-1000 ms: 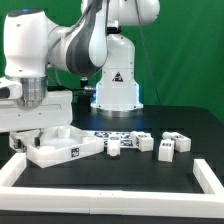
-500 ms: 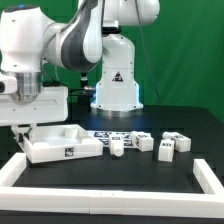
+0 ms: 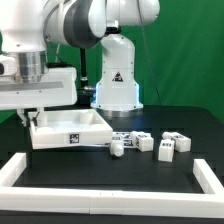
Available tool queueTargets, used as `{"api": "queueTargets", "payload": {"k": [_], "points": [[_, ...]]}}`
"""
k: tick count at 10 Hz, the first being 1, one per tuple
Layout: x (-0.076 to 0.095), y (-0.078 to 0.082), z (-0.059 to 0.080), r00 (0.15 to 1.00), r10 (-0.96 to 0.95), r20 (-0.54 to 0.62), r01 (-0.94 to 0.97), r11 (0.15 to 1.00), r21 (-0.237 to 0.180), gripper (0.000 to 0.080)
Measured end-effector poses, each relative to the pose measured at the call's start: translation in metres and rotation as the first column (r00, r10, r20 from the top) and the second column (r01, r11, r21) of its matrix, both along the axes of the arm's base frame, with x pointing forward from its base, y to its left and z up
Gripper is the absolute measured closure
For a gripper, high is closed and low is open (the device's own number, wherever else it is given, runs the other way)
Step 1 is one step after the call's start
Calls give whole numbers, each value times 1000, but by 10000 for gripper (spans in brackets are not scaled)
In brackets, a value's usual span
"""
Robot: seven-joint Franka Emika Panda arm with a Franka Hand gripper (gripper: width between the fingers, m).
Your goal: Assemble one leg
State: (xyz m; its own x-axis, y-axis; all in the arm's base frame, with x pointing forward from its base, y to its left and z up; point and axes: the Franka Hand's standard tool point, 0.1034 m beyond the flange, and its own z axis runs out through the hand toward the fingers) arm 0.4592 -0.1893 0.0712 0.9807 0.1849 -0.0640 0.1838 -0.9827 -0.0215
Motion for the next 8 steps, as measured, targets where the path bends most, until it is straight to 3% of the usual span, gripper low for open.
{"api": "queueTargets", "payload": {"k": [1, 2, 8], "points": [[25, 15, 0, 999, -40, 15, 40, 999, -14, 745], [40, 24, -5, 999, -48, 21, 49, 999, -25, 745], [40, 36, -16, 997, -71, 2, 71, 997, -30, 745]]}}
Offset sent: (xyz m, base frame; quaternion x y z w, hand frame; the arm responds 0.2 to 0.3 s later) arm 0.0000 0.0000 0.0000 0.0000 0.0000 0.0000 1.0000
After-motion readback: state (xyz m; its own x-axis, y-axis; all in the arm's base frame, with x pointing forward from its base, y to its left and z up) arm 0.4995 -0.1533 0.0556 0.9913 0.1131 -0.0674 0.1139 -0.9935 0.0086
